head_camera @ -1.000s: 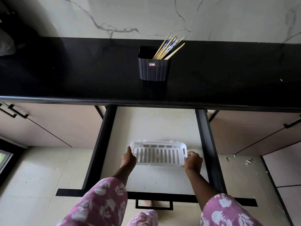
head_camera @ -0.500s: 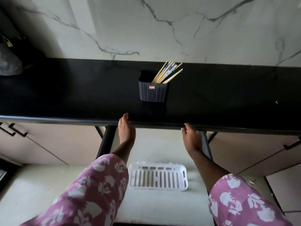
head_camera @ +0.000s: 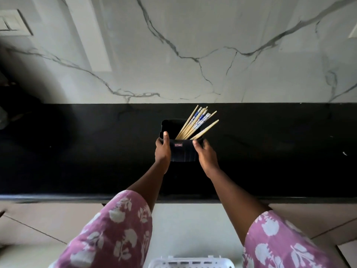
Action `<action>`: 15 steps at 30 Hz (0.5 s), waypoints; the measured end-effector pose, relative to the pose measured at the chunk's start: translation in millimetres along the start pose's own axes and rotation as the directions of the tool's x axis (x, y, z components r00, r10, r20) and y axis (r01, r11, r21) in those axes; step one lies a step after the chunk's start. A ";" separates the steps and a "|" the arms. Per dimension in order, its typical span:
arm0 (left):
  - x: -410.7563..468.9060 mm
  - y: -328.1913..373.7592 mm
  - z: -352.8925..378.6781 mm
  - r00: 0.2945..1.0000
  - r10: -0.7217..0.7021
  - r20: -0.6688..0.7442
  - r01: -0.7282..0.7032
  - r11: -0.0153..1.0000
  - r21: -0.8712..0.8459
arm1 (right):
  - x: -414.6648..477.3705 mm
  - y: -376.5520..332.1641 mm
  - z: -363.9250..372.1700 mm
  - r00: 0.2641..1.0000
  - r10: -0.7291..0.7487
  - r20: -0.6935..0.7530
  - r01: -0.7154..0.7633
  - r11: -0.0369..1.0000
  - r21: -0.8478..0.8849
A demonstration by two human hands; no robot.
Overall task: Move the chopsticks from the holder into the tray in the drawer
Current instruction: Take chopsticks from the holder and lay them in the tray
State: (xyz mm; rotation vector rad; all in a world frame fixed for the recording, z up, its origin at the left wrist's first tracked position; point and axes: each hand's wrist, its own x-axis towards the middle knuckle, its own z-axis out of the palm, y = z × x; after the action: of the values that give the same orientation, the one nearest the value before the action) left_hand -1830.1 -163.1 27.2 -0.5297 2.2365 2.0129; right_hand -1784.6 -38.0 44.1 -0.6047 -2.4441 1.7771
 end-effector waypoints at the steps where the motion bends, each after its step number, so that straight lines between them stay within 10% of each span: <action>1: -3.1 2.4 4.6 1.000 0.005 -0.022 -0.005 1.000 0.002 | -0.2 -1.1 -0.4 0.999 -0.017 -0.029 0.018 0.999 0.039; 15: -55.5 8.6 66.2 0.992 -0.001 0.127 -0.005 0.999 0.052 | -9.1 18.1 -58.6 0.930 0.103 -0.354 -0.025 0.976 0.218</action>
State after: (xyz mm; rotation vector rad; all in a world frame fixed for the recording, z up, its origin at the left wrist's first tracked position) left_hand -1791.7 -86.8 43.0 -0.3826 2.2084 1.9241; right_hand -1755.2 16.4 48.5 -0.9079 -1.9851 1.7295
